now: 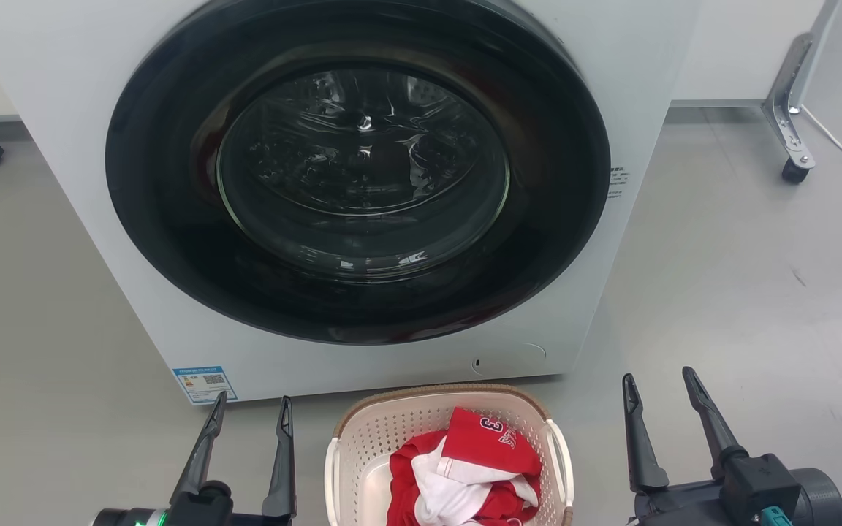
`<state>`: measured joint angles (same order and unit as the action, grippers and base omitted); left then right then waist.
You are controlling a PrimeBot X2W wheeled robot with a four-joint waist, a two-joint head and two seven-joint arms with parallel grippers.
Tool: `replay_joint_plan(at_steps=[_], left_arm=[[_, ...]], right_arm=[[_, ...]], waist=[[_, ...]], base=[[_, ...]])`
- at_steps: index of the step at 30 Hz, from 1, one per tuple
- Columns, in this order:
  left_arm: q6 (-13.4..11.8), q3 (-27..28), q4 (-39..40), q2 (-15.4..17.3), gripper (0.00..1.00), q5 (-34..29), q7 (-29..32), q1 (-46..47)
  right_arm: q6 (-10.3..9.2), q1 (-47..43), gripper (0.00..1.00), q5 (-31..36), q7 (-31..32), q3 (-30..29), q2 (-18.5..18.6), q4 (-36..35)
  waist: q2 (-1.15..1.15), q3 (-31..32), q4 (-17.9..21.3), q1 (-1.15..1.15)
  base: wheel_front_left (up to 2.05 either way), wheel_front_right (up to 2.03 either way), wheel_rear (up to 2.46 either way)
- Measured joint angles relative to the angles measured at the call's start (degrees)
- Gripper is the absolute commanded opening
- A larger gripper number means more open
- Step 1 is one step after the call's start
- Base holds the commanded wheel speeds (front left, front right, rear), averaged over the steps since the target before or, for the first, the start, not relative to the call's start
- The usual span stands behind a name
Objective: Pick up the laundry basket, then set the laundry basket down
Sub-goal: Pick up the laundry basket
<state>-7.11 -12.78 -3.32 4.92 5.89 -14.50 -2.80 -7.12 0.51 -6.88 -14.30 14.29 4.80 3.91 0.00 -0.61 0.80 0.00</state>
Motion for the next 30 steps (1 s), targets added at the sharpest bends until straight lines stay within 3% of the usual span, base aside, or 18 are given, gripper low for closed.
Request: replay_joint_plan(at_steps=[21, 30], left_arm=[[0.1, 0.6, 0.0, -0.1, 1.0, -0.4, 0.0, 0.6], [0.6, 0.5, -4.0, -0.9, 1.0, 0.2, 0.0, 7.5]], right_arm=[[0.57, 1.4, 1.0, 0.1, -0.2, -1.3, -0.2, -1.0], [1.31, 6.9, 1.0, -0.2, -0.3, -3.1, 0.1, 2.4]], waist=[[0.0, -5.2, 0.3, 0.0], [0.0, -11.3, 0.3, 0.01]], base=[[0.0, 0.0, 0.0], [0.0, 0.0, 0.0]])
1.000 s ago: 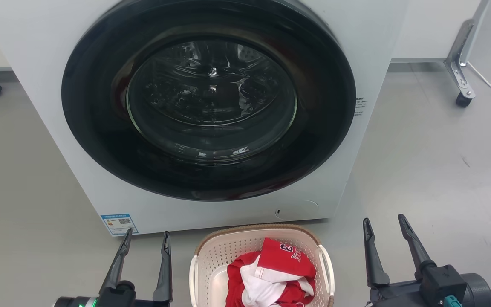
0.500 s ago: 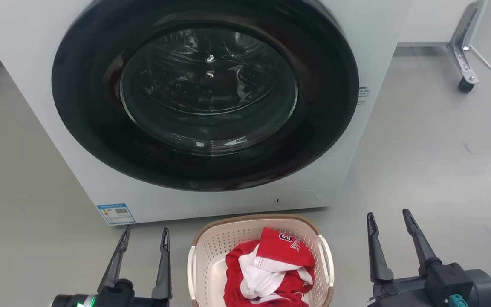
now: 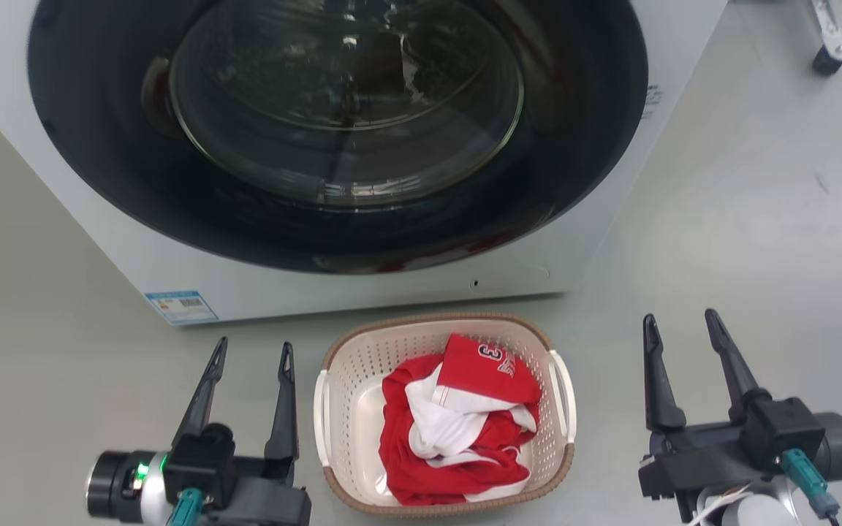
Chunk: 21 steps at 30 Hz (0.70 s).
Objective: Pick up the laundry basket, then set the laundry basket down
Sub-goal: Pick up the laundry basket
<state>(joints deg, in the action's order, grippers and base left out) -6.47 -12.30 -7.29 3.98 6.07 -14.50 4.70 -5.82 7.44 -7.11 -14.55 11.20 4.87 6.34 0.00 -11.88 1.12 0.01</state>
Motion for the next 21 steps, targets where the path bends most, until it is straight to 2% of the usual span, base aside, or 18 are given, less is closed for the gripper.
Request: replay_joint_plan(at_steps=[13, 21], left_arm=[[1.0, -0.7, -8.7, -0.6, 1.0, 1.0, 0.1, 10.4], [1.4, -0.7, -15.1, -0.9, 1.0, 1.9, 1.3, 17.2]], right_arm=[[2.36, 11.4, 1.0, 0.0, -0.1, -0.1, 1.0, 9.1], [2.82, 18.1, 1.0, 0.0, -0.1, -0.6, 1.1, 15.7]], waist=[[0.0, -9.7, -0.6, 0.01], [0.01, -16.6, -0.9, 0.01]], base=[[0.0, 0.0, 0.0], [0.0, 0.0, 0.0]])
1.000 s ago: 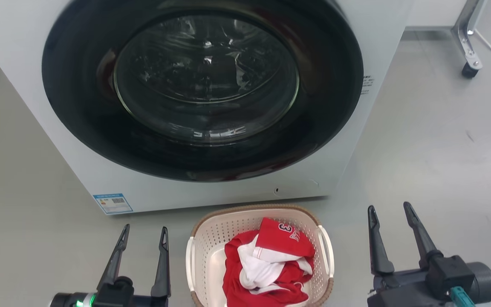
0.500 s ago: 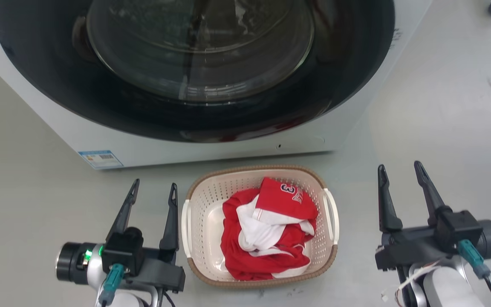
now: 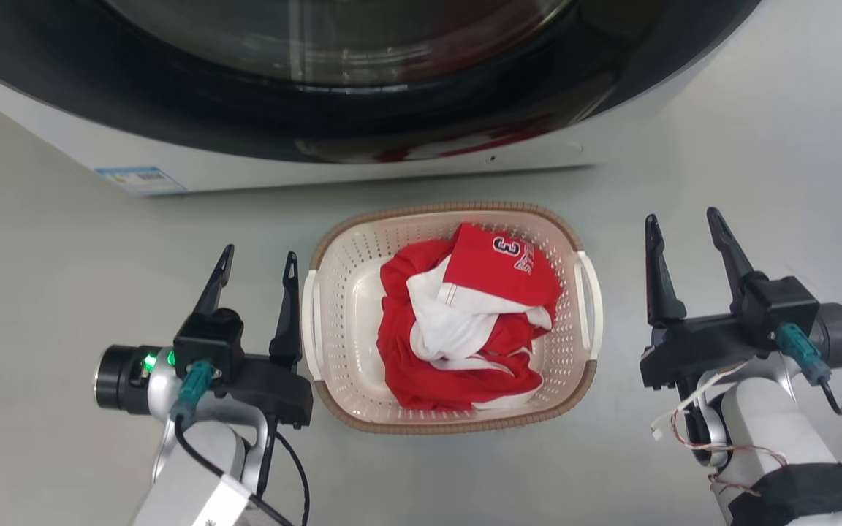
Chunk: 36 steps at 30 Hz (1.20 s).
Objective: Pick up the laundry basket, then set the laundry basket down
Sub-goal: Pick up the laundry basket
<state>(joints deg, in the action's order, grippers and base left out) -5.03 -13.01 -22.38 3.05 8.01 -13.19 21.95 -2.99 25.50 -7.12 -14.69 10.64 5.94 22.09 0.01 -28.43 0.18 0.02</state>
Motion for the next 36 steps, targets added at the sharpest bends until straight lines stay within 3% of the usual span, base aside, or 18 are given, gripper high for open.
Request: replay_joint_plan(at_steps=[22, 36], left_arm=[[0.5, -0.7, -15.3, -1.0, 1.0, 2.5, 1.7, 14.1], [1.5, -3.7, -22.1, -1.1, 1.0, 5.1, 0.9, 16.8]], right_arm=[[0.55, 12.9, 1.0, -0.5, 0.0, 0.2, -0.8, 12.3], [0.76, 15.1, 1.0, -0.9, 0.0, 1.1, -1.5, 17.7]], waist=[[0.0, -18.3, -0.6, -0.01], [0.0, -21.8, -0.5, -0.01]], base=[[0.0, 0.0, 0.0], [0.0, 0.0, 0.0]])
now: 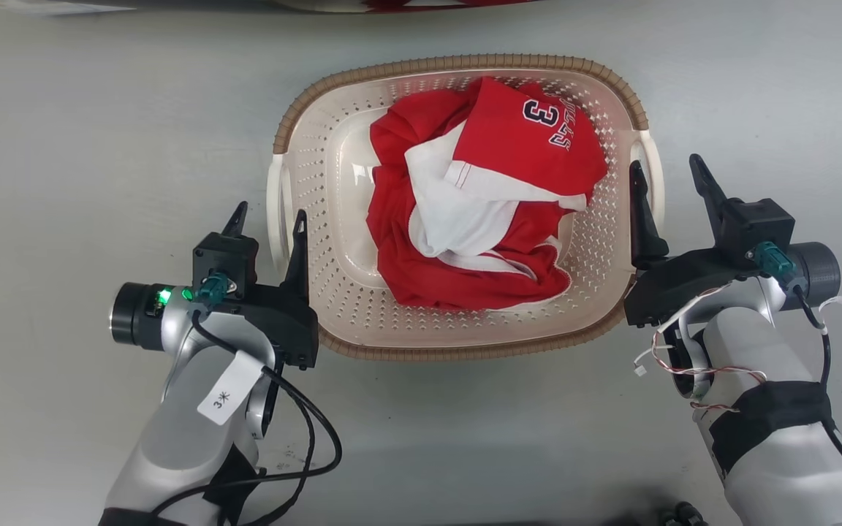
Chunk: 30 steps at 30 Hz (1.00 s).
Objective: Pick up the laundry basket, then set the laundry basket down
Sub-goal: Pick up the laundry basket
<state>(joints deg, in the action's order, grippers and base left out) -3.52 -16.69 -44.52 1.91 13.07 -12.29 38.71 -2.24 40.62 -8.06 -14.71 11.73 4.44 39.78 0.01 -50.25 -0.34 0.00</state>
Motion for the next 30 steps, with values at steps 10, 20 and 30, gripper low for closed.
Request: replay_joint_plan(at_steps=[10, 20, 30], left_arm=[[-0.1, -2.9, -4.3, 0.0, 1.0, 3.9, 0.0, 2.1], [-1.0, -4.4, -7.2, 0.0, 1.0, 7.5, -0.3, 3.9], [-1.6, -7.2, -8.4, 0.0, 1.0, 12.0, -0.4, 4.8]], right_arm=[[0.01, 1.4, 1.0, -0.6, 0.0, 0.9, -0.3, 4.6], [0.22, 3.7, 1.0, -2.3, 0.0, 1.7, -0.5, 9.5], [0.25, 6.0, 1.0, -3.8, 0.0, 3.9, -0.6, 13.0]], waist=[[-0.01, -1.4, 0.6, 0.0], [0.0, -1.8, 0.6, 0.0], [0.0, -2.3, 0.2, 0.0]], base=[[0.0, 0.0, 0.0], [0.0, 0.0, 0.0], [0.0, 0.0, 0.0]])
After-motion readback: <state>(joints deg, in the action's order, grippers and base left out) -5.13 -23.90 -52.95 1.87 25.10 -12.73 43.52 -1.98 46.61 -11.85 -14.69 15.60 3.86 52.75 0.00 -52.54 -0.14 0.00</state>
